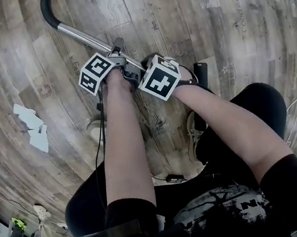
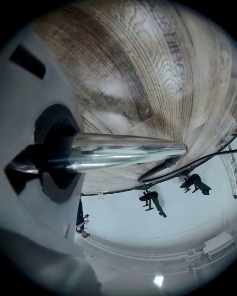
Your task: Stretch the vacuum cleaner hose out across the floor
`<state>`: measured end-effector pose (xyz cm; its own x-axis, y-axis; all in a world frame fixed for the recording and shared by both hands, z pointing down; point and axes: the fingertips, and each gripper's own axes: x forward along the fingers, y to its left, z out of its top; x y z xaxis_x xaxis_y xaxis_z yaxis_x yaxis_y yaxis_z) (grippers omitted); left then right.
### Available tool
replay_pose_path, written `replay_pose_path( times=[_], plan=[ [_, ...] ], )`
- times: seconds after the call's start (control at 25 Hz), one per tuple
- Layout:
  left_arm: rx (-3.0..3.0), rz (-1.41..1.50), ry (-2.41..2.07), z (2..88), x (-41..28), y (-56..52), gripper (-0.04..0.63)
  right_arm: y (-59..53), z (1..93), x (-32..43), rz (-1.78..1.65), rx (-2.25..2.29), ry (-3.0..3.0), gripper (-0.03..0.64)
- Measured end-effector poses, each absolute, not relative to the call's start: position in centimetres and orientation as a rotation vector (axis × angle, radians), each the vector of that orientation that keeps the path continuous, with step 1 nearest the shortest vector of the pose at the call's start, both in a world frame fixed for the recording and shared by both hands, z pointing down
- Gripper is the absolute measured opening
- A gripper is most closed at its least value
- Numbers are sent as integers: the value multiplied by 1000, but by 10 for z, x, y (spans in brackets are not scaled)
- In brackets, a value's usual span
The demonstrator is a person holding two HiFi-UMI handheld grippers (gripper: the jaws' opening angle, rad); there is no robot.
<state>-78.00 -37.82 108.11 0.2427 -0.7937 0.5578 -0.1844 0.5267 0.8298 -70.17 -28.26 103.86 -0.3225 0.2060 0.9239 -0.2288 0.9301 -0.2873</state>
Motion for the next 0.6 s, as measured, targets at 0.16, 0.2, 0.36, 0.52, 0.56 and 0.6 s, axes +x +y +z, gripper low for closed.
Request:
replay_pose_path(
  times=[0.16,0.2,0.36,0.52,0.56,0.6],
  plan=[
    [992,-492,-1309,1077,-774,-384,107,-288,1046,-696,357,40,-1865,204],
    [997,-485,-1315,1074,-773,-385,106,-289,1049,-694,332,48,-1864,210],
    [962,-549,-1318,1060,-767,-396,106,-302,1053,-693,297,86,-1880,189],
    [937,-565,-1331,1056,-772,-400,106,-308,1049,-696,343,119,-1889,173],
    [942,-560,-1333,1055,-772,-401,106,-309,1049,-696,343,122,-1889,172],
    [948,-554,-1331,1054,-772,-402,106,-310,1048,-696,342,125,-1887,170]
  ],
)
